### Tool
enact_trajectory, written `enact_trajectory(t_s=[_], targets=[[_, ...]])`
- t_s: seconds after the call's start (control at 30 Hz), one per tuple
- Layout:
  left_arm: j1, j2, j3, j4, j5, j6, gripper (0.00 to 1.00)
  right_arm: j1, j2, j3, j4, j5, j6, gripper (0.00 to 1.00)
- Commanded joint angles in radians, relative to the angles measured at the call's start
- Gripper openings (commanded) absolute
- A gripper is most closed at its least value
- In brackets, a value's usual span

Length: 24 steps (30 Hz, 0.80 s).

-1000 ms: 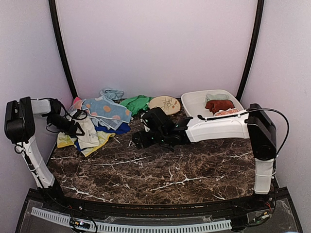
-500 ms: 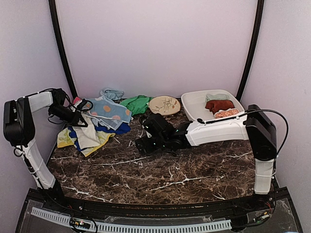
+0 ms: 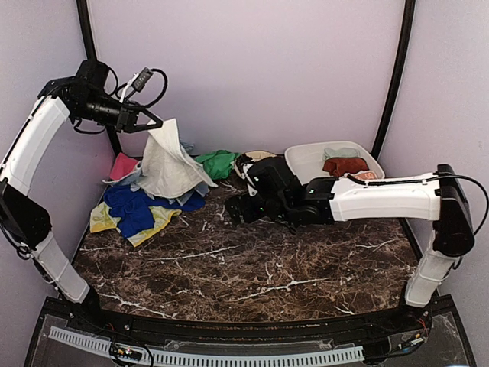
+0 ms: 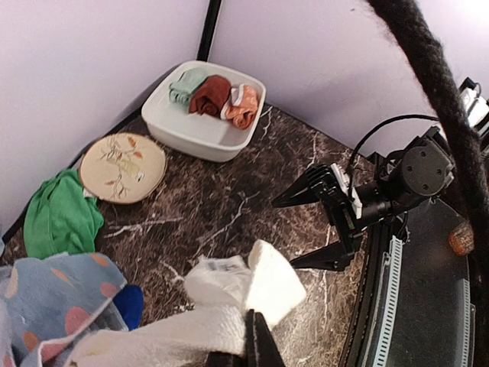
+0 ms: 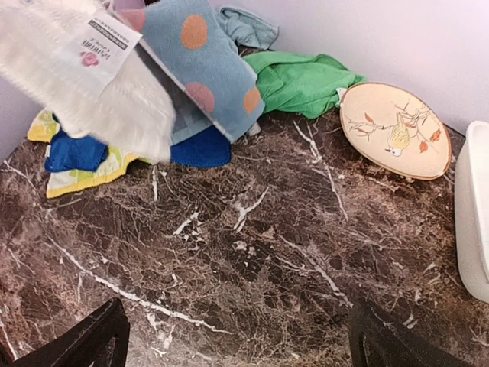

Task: Roll the towels
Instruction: Pick up the towel from the towel pile, then place the towel at the center of the board.

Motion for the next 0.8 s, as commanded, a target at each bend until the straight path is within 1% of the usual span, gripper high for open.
enact_trajectory(t_s=[0.0, 0.13, 0.2, 0.33, 0.4, 0.47, 0.53, 0.6, 0.63, 0.67, 0.7, 0.77], targets=[[-0.066, -0.035, 0.106, -0.056, 0.063, -0.066, 0.0, 0.004, -0.099, -0.064, 0.052, 0.053, -0.018, 1.0], [-0.115, -0.053, 0.126, -0.036, 0.078, -0.085, 0.0, -0.002, -0.199, -0.122, 0.07, 0.082, -0.016, 1.0], [-0.132, -0.062, 0.13, -0.025, 0.109, -0.101, 0.0, -0.01, -0.245, -0.151, 0.071, 0.108, -0.01, 1.0], [-0.148, -0.08, 0.173, 0.05, 0.14, -0.157, 0.0, -0.046, -0.314, -0.214, 0.061, 0.112, 0.009, 1.0], [-0.147, -0.104, 0.187, 0.138, 0.046, -0.189, 0.0, -0.06, -0.326, -0.227, 0.05, 0.11, 0.017, 1.0], [-0.149, -0.13, 0.171, 0.245, -0.134, -0.199, 0.0, -0.069, -0.327, -0.233, 0.044, 0.106, 0.025, 1.0], [-0.148, -0.149, 0.146, 0.324, -0.36, -0.172, 0.0, -0.076, -0.317, -0.235, 0.041, 0.097, 0.031, 1.0], [-0.148, -0.185, 0.09, 0.426, -0.465, -0.137, 0.0, -0.08, -0.296, -0.229, 0.033, 0.092, 0.039, 1.0], [-0.148, -0.207, 0.054, 0.468, -0.478, -0.126, 0.0, -0.081, -0.285, -0.229, 0.033, 0.086, 0.042, 1.0], [-0.149, -0.231, 0.027, 0.5, -0.462, -0.117, 0.0, -0.083, -0.275, -0.232, 0.038, 0.077, 0.044, 1.0], [-0.149, -0.24, 0.029, 0.5, -0.426, -0.119, 0.0, -0.085, -0.263, -0.231, 0.037, 0.071, 0.048, 1.0], [-0.148, -0.224, 0.079, 0.444, -0.34, -0.145, 0.0, -0.091, -0.235, -0.226, 0.029, 0.062, 0.055, 1.0]])
